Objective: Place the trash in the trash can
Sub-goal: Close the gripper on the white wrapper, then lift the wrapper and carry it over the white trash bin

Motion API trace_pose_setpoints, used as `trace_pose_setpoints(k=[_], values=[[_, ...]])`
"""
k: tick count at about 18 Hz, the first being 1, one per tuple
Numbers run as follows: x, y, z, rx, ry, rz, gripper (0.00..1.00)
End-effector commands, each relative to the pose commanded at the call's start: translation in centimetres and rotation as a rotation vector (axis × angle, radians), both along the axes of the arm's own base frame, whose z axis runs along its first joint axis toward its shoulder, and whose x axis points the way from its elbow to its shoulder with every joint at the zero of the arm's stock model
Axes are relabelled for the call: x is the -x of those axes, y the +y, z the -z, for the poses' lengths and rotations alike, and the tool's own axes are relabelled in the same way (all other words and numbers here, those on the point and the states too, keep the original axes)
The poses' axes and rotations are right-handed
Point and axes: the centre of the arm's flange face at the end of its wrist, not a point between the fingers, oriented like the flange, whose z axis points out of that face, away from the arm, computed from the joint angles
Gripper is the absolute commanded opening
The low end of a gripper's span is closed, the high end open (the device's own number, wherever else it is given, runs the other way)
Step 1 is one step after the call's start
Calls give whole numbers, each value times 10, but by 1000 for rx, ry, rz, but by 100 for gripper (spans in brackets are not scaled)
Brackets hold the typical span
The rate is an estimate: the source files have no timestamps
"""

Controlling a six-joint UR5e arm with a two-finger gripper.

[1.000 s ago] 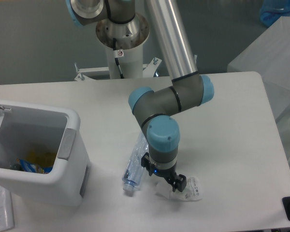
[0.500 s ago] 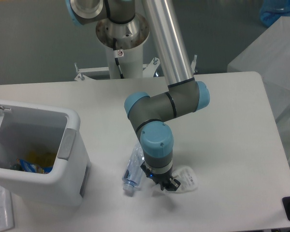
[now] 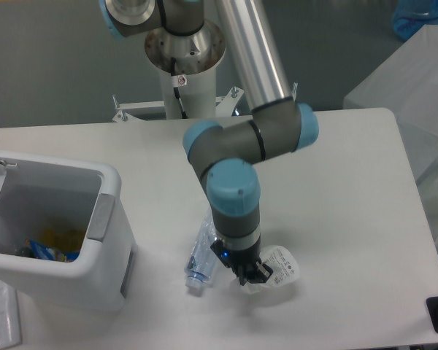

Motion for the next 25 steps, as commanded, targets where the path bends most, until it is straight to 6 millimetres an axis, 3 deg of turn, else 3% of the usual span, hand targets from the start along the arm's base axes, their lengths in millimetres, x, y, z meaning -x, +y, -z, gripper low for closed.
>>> trace_pose_setpoints(k=[7,14,19,22,25], values=[[2,8,-90,-309,-142,-47,0],[-18,0,-148,-576,-434,-14,0],[-46,-7,-183,-648,-547,-14,0],[-86,-13,-190,-685,-672,49,0],[-110,-19,-199,-709,-757,80,0]])
